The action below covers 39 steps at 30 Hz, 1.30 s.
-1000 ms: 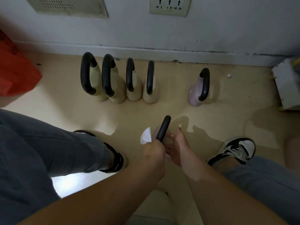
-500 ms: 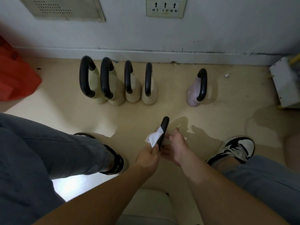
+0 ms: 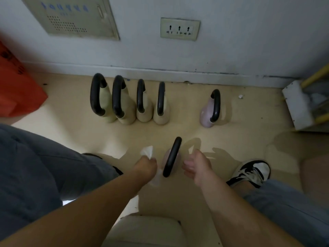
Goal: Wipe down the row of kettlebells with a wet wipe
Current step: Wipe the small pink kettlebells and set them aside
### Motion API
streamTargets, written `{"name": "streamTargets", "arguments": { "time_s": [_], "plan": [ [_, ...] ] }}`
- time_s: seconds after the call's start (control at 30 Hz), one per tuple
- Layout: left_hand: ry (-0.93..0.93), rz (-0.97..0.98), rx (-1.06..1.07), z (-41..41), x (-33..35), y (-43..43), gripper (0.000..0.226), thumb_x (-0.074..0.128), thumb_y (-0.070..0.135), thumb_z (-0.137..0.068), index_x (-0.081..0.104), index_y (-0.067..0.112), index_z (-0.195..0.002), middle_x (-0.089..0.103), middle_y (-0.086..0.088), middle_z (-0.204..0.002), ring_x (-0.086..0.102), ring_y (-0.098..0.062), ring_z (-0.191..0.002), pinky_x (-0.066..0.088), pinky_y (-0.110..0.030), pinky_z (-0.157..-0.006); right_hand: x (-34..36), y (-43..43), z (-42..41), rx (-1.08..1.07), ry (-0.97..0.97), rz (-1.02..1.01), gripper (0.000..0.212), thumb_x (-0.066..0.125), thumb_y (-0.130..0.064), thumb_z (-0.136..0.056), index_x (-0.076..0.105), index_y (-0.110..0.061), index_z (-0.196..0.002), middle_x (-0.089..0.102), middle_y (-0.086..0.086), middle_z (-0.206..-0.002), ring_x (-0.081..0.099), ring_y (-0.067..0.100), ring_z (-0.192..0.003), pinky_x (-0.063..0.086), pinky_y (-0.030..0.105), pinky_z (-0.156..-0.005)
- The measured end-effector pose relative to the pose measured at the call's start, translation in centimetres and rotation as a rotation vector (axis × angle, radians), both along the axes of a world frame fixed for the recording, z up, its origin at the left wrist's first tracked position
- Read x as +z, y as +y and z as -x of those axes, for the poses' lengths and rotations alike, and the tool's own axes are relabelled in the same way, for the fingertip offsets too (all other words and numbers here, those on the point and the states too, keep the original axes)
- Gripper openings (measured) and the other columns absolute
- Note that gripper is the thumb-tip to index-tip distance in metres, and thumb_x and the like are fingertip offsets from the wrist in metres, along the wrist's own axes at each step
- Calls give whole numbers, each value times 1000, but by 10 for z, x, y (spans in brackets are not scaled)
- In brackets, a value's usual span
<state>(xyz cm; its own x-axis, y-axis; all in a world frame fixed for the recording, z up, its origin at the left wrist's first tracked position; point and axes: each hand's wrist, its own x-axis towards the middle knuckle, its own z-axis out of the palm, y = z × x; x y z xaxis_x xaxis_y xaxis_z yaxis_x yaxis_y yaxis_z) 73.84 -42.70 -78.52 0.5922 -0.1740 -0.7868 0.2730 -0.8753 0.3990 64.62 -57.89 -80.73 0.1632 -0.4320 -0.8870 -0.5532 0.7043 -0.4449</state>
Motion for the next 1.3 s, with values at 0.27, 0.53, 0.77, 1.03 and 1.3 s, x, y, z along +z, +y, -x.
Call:
{"name": "streamTargets", "arguments": {
  "time_s": [0.27,0.53,0.77,1.03,1.3],
  "plan": [
    [-202,101,-101,-21,10,-34,23,56,24,-90,56,16,-68,57,0,-65,62,-24,-71,39,-23,-56,-8,5,-7,-9,-84,-73,30,46,-30,-104,65,-8,-111,75,17,-104,72,34,-93,59,43,-81],
    [331,509,91,-8,-15,-54,51,32,25,-102,57,-8,-74,58,-27,-68,56,-42,-64,51,-46,-65,-9,-7,-26,31,-86,-141,45,43,-39,-105,74,-6,-109,78,16,-99,73,32,-93,58,39,-77],
    [225,264,240,-18,2,-83,35,47,26,-99,68,0,-109,72,-21,-103,70,-36,-94,58,-50,-88,2,-26,-44,111,-94,-288,43,44,-37,-100,69,-4,-89,71,16,-81,65,32,-81,55,42,-81],
    [312,326,402,-47,47,-158,36,38,18,-106,60,1,-83,60,-15,-72,59,-21,-49,47,-21,-38,34,-85,-78,-18,-189,-212,32,41,-20,-95,59,-12,-70,58,1,-43,55,25,-59,43,30,-56],
    [293,395,499,-87,40,-245,31,40,21,-102,65,5,-94,66,-13,-78,62,-25,-64,50,-32,-58,48,-134,-105,-127,-304,-4,18,48,-2,-95,63,-12,-94,62,6,-80,61,23,-86,50,39,-87]
  ]
}}
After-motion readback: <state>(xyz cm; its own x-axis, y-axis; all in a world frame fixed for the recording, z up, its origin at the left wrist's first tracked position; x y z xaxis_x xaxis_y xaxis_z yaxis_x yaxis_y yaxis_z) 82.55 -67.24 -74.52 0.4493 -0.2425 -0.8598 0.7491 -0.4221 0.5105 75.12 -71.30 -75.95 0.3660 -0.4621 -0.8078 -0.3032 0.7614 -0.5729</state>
